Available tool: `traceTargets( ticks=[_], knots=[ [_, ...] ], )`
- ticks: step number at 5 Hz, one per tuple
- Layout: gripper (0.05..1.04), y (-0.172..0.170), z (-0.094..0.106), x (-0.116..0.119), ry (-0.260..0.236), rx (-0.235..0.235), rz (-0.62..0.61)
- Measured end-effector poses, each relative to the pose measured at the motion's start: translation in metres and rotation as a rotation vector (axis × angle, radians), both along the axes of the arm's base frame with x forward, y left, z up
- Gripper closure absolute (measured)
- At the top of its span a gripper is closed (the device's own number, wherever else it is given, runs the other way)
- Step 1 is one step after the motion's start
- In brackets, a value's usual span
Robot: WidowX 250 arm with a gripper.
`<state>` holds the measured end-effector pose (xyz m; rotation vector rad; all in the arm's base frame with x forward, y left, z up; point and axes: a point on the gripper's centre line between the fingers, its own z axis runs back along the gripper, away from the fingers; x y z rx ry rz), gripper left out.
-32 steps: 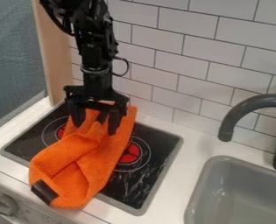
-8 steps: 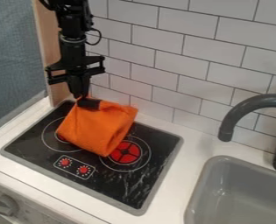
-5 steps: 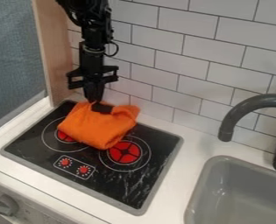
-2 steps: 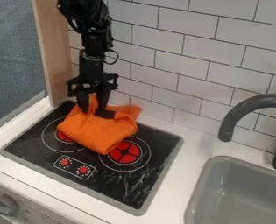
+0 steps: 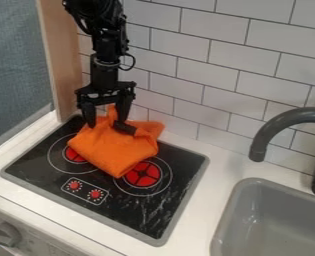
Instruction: Fold the cloth from the bottom to the top
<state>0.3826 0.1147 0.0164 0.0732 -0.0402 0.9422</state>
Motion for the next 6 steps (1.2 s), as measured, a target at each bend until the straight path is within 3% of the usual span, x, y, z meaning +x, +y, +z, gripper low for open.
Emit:
traceTargets(
  ticks=[2,3,4,6],
  knots=[
    [0.085,-0.006,0.028,-0.008,-0.067,-0.01,-0.039],
    [0.085,-0.006,0.05,-0.014,-0.137,-0.017,-0.039],
    [0.085,-0.01,0.062,-0.021,-0.176,-0.035,-0.057],
    [0.085,-0.011,0.073,-0.028,-0.212,-0.05,-0.089]
  ],
)
